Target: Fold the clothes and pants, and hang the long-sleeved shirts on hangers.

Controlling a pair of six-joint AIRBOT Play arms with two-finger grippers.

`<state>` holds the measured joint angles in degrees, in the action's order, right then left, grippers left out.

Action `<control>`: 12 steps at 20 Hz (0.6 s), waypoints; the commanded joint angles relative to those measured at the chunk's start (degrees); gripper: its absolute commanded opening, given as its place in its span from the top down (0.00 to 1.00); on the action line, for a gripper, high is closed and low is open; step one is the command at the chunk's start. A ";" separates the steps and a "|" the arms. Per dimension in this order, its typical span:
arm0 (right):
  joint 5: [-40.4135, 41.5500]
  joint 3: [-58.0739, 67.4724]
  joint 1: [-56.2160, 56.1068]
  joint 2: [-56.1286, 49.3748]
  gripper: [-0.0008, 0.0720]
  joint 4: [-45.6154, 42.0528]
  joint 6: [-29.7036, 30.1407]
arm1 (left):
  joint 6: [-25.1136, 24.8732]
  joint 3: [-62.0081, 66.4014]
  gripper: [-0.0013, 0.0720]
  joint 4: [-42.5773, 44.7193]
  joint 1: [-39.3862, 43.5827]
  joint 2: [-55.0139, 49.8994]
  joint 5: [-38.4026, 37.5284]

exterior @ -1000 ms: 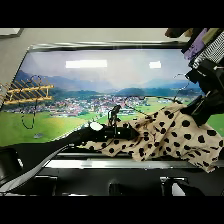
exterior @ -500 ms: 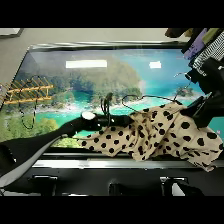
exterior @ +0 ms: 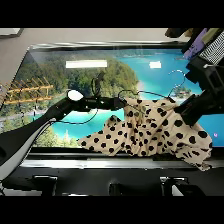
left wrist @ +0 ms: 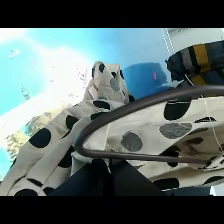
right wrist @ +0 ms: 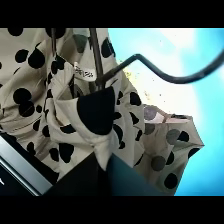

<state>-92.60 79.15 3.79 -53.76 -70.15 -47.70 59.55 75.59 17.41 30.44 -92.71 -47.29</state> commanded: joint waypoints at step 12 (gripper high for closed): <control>-6.21 0.02 -6.67 7.58 0.96 -14.29 -4.17 | 2.67 1.75 0.96 5.46 -2.73 0.04 -8.22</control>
<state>-95.96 79.15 -2.72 -48.16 -83.15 -51.59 62.13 77.28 21.93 27.92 -92.68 -55.18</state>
